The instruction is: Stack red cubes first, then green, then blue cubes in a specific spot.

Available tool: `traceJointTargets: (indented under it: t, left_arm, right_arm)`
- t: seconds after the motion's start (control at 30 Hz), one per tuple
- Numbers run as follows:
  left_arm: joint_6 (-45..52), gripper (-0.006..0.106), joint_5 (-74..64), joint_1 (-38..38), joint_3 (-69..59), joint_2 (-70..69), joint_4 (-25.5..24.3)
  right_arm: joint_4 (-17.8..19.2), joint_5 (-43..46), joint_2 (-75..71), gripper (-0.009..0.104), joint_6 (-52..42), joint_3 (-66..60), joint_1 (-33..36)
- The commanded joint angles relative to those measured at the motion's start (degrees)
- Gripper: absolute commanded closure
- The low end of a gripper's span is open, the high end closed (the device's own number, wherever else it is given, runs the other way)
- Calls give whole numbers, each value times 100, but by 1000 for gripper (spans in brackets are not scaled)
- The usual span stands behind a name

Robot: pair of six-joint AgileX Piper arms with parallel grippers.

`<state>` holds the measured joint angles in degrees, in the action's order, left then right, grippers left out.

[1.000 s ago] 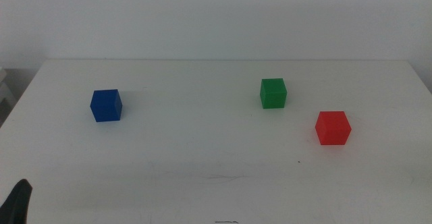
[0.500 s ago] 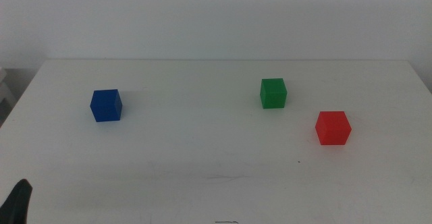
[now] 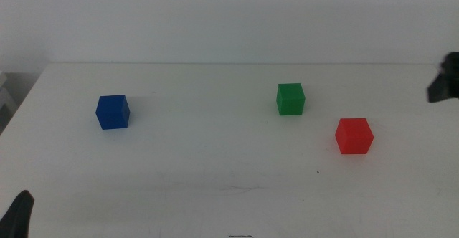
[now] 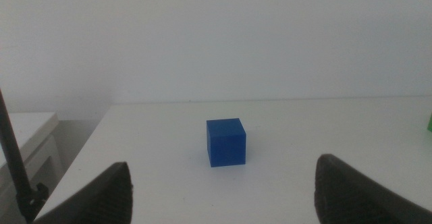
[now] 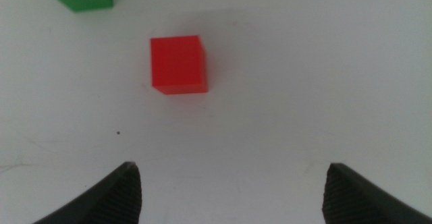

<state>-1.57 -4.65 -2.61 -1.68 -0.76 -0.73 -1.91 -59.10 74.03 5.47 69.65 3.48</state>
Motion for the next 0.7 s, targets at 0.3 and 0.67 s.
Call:
traceJointTargets:
  t: [0.3,0.67]
  left_arm:
    - [-20,10,465,-4,14,-115,73]
    - [-20,10,465,-4,14,-115,73]
  right_arm:
    - [132,-294,1880,7,178,1573,699]
    - [422,144,2985,7,280,1710,945]
